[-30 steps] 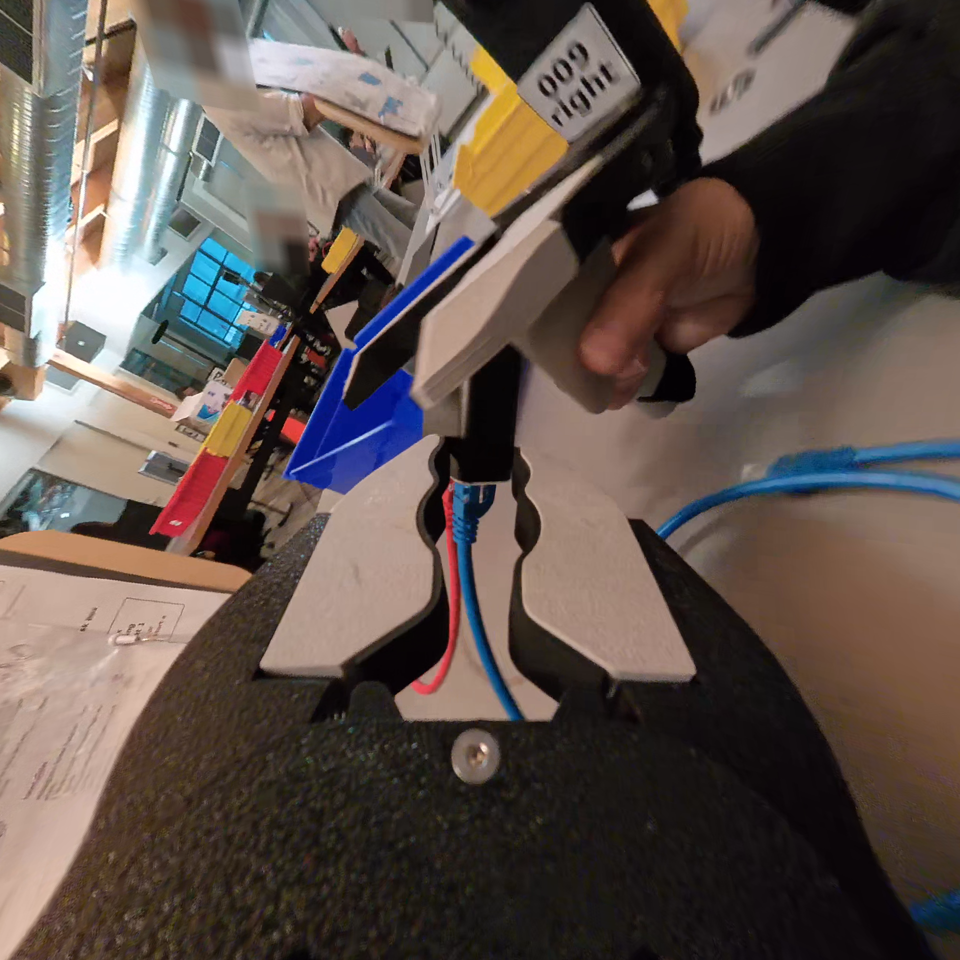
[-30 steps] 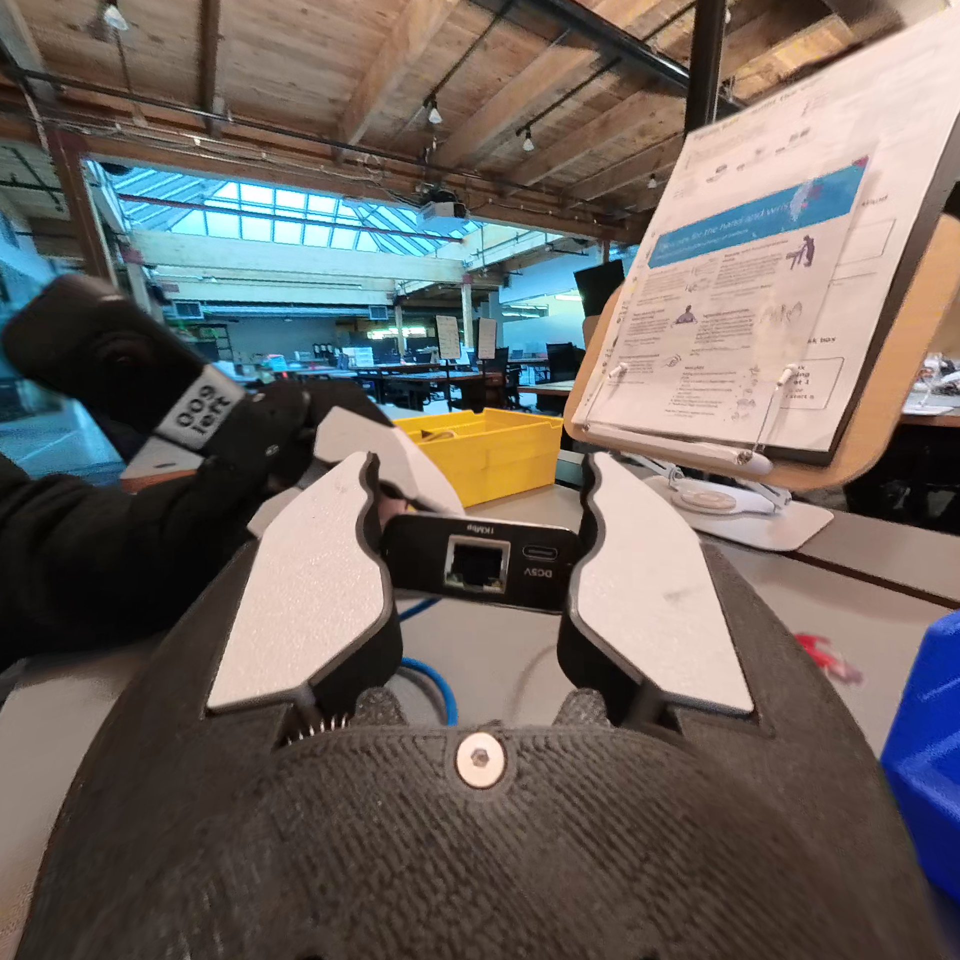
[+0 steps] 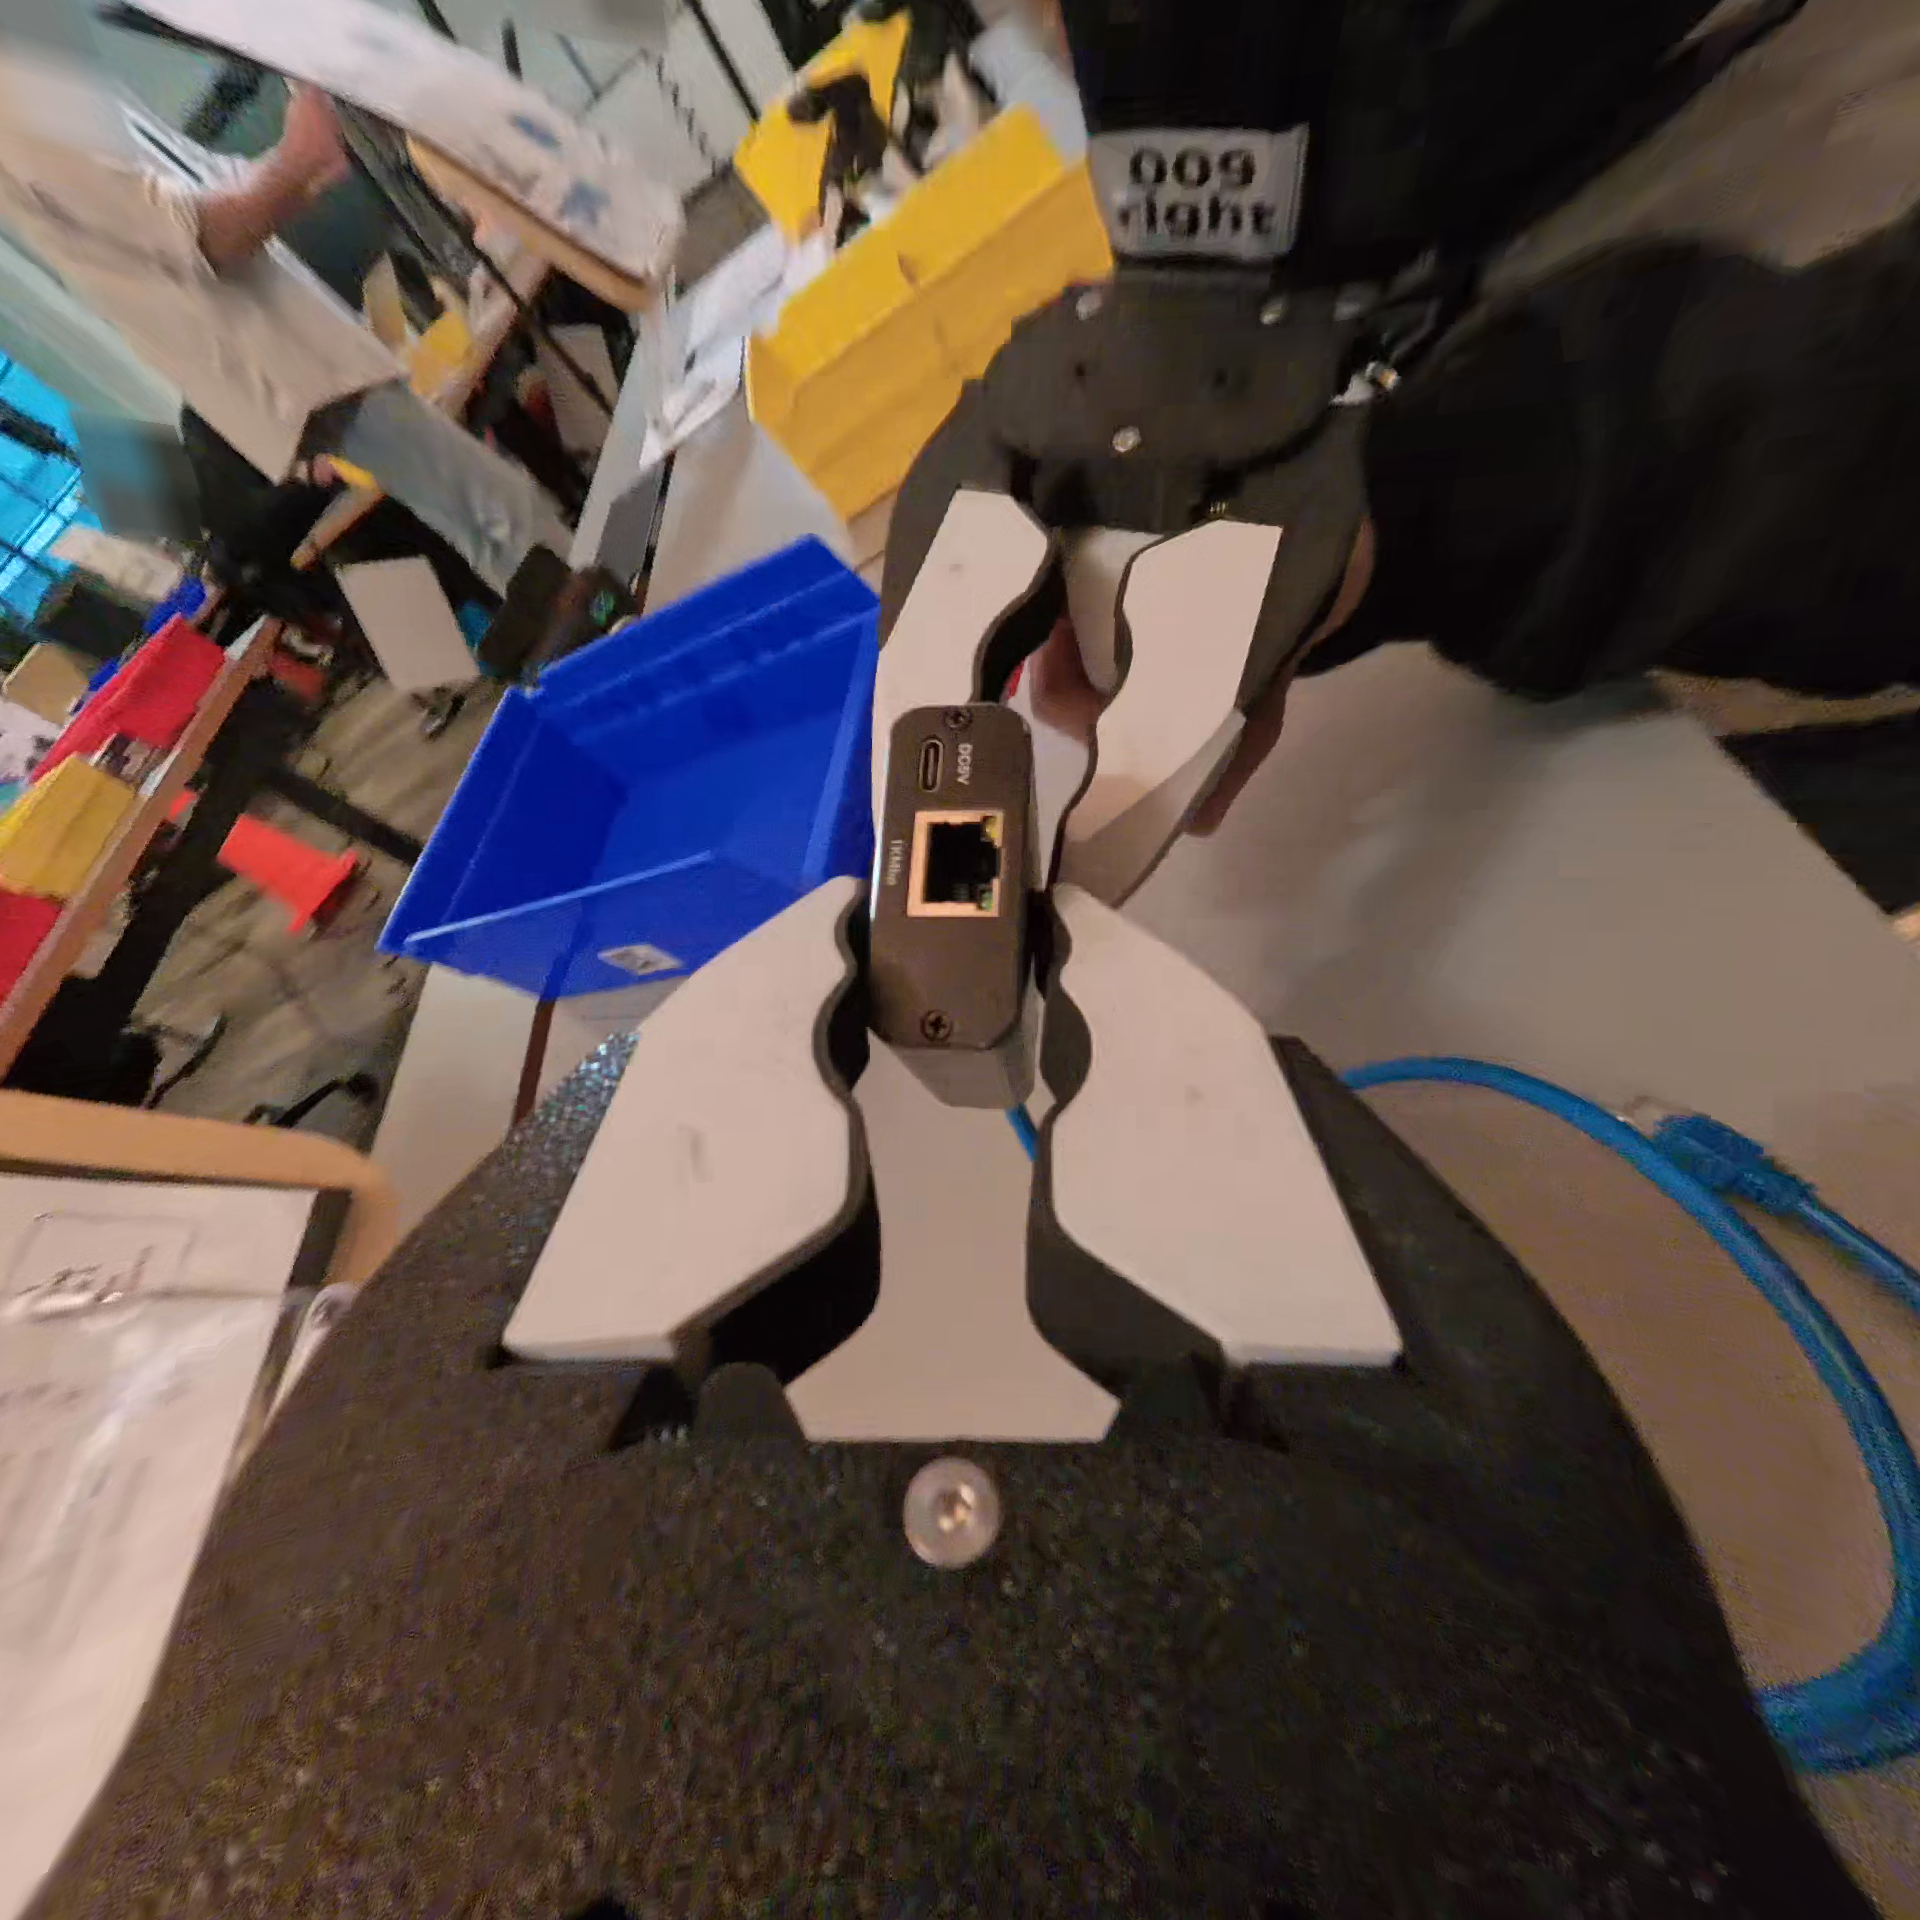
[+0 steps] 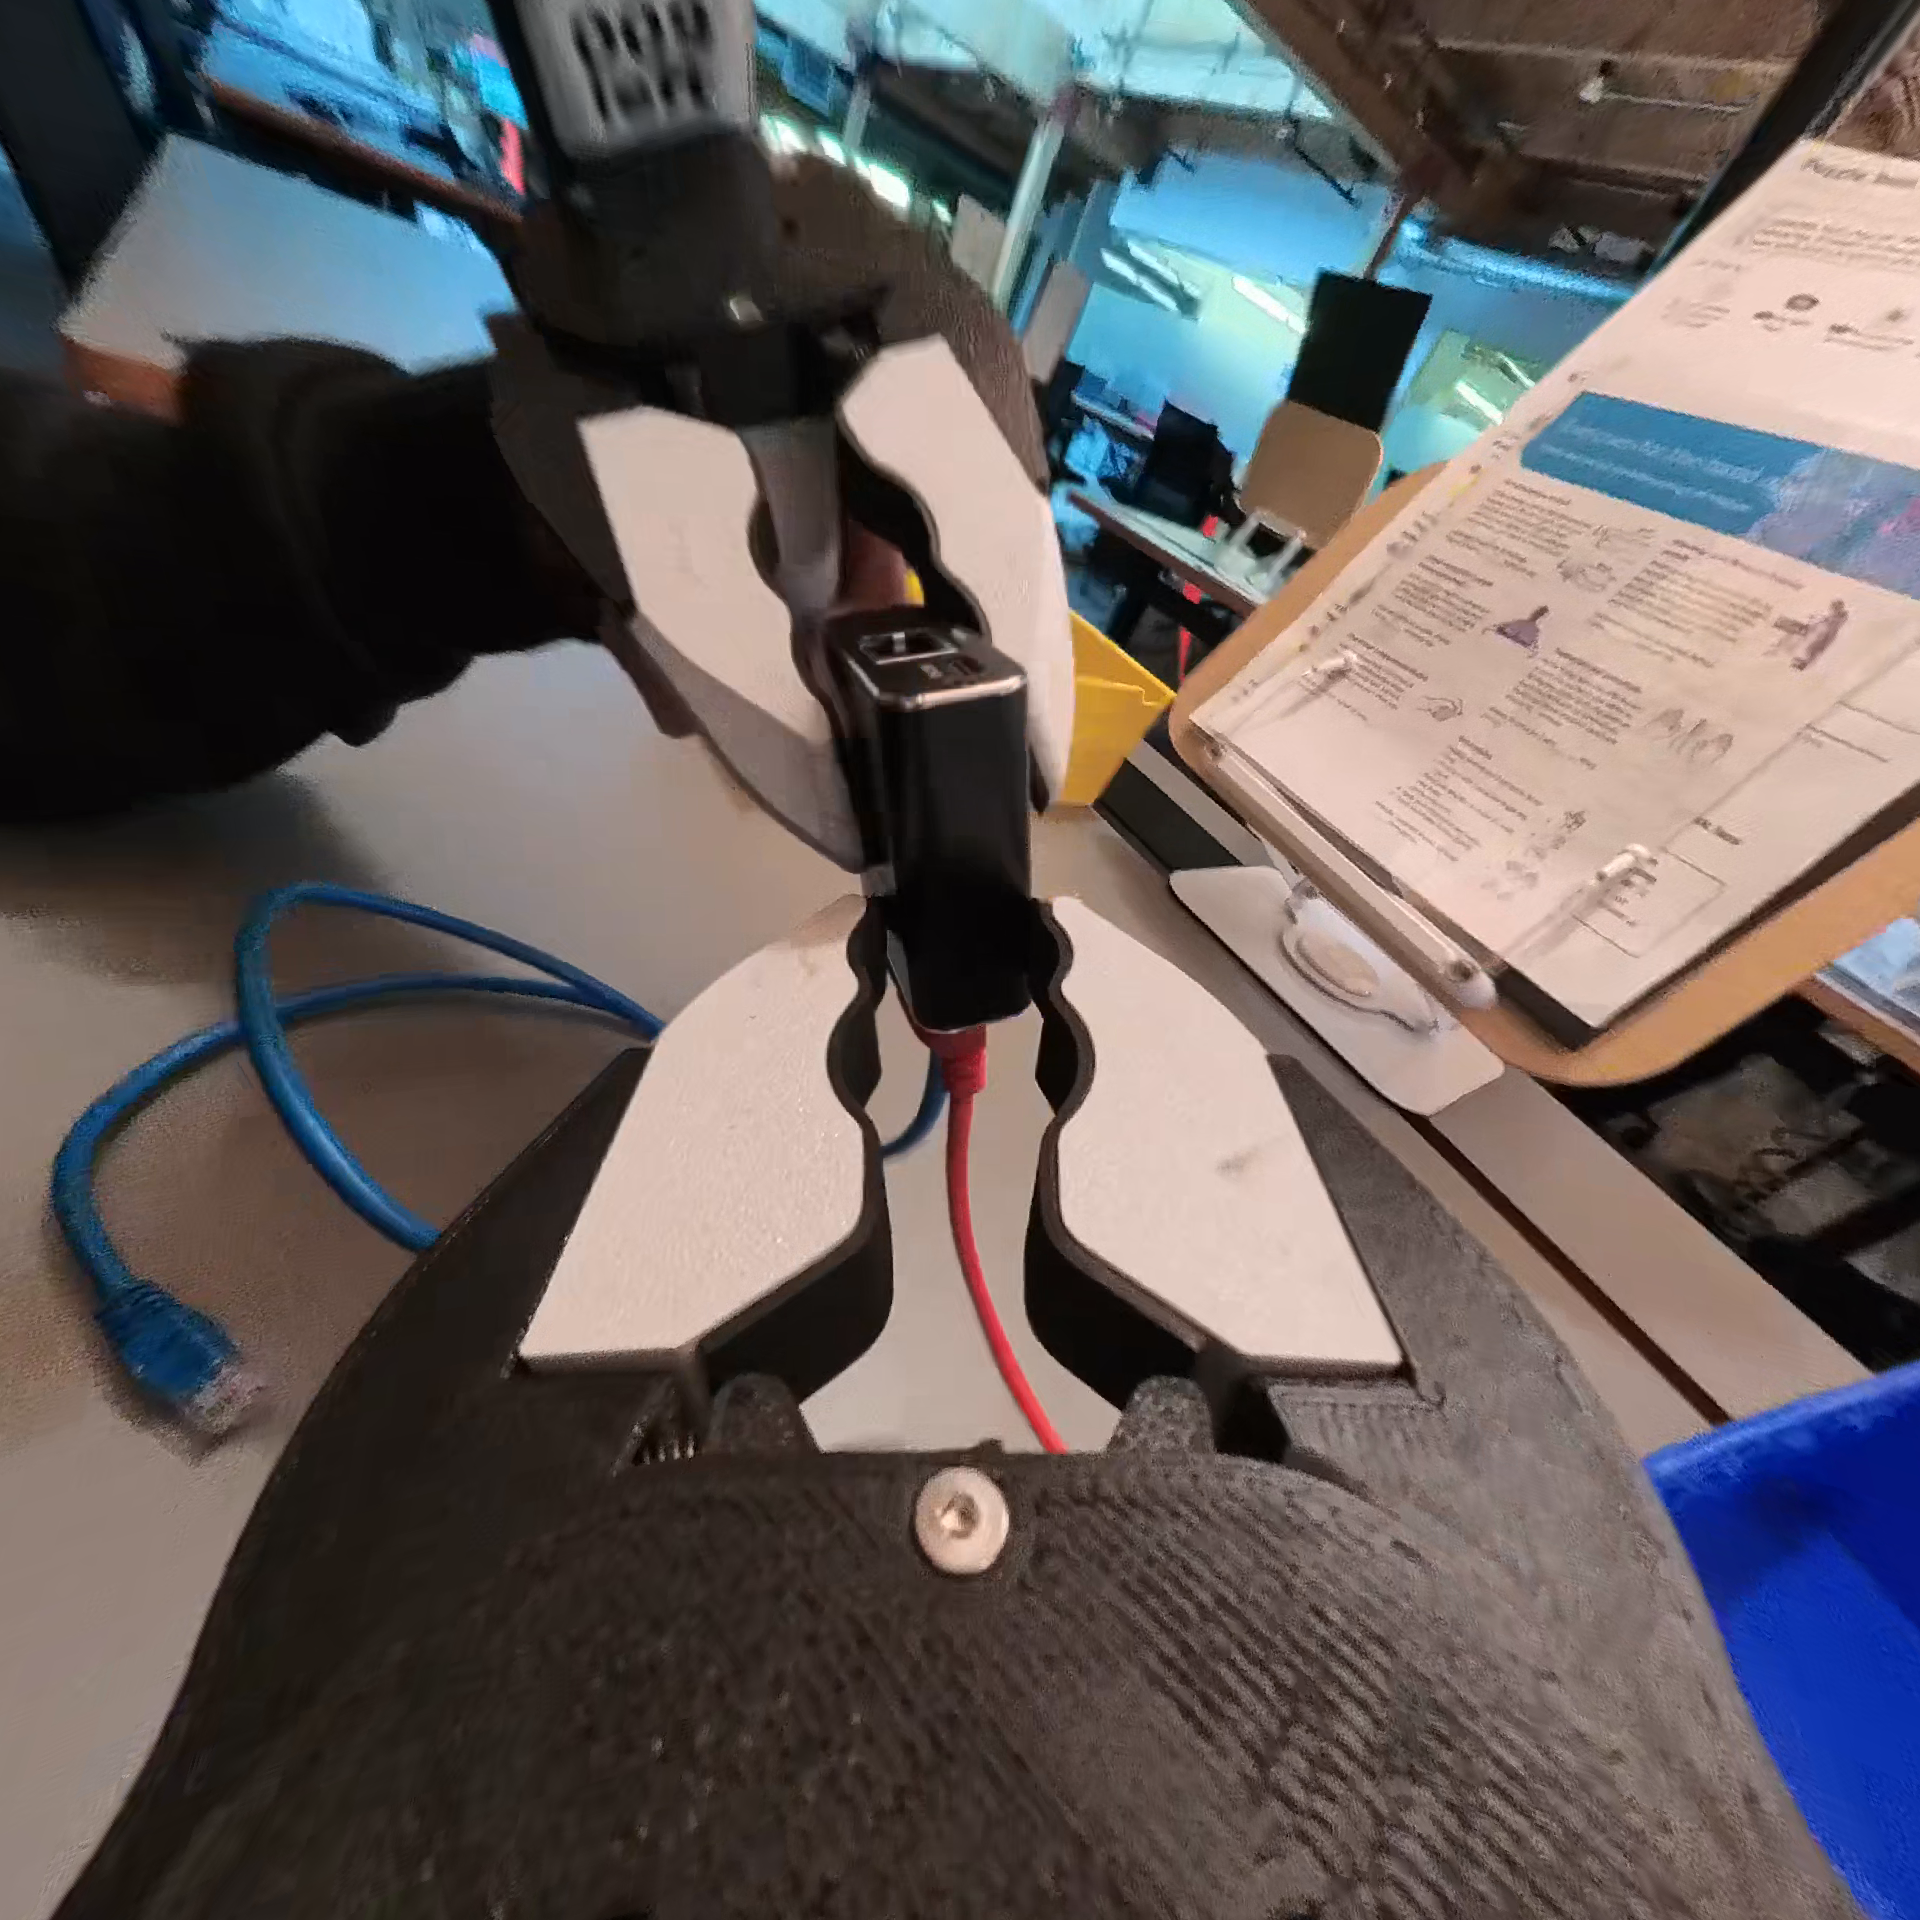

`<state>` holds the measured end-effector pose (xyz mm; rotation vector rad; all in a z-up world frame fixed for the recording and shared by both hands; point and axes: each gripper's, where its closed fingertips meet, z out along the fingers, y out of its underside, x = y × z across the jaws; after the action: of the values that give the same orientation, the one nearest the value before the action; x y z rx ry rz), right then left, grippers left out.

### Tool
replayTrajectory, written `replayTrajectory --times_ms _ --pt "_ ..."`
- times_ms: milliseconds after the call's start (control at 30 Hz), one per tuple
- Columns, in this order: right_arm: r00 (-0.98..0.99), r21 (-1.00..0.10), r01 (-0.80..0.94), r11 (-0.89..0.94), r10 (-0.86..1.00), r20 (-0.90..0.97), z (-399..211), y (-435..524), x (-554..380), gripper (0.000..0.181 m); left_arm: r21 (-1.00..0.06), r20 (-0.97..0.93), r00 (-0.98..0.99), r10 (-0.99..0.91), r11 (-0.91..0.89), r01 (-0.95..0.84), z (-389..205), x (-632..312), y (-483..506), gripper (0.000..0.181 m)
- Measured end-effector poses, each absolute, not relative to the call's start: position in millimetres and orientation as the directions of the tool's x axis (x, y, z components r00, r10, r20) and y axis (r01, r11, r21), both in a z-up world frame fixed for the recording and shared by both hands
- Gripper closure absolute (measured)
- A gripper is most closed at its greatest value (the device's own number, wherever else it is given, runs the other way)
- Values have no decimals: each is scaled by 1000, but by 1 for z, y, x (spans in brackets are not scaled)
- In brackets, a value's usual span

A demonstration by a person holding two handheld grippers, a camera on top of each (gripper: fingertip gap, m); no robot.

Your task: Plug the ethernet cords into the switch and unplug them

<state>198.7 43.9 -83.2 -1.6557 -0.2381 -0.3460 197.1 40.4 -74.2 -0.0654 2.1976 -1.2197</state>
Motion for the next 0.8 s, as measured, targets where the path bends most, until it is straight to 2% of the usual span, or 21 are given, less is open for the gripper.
replayTrajectory --times_ms 100,133,167,200,267,333,400,500,567,700,800 --pt "917 -923 365 -124 -125 379 -83 46 208 152 -802 -427 -804 -414 584 125 -74 207 45 150" --pt "906 -926 369 -73 -193 376 -75 45 213 146 -834 -398 -781 -482 544 90 -68 214 48 153" --pt "894 -925 380 -13 -254 370 -65 46 216 127 -867 -355 -754 -553 497 44 -62 221 53 157" --pt "883 -920 391 14 -289 371 -60 47 216 113 -902 -288 -733 -617 431 -8 -57 227 57 157" --pt "849 -901 431 -44 -317 422 -62 55 218 101 -971 -80 -714 -695 215 -101 -43 232 62 157" --pt "782 -863 495 -101 -382 493 -59 61 225 84 -982 162 -724 -670 -41 -182 -29 232 63 157" --pt "717 -824 554 -118 -434 545 -52 63 231 80 -908 416 -739 -530 -294 -299 -20 232 66 157" --pt "714 -814 578 -61 -445 540 -41 61 236 87 -688 690 -669 -277 -538 -487 -23 243 80 157" --pt "692 -800 591 -104 -443 569 -42 59 245 94 -525 799 -591 -110 -608 -596 -33 251 86 157" --pt "732 -813 570 -118 -378 568 -50 63 252 108 -305 868 -484 111 -651 -695 -52 263 84 157" --pt "751 -824 550 -135 -351 559 -61 63 261 113 -254 882 -448 145 -654 -712 -64 268 80 157"
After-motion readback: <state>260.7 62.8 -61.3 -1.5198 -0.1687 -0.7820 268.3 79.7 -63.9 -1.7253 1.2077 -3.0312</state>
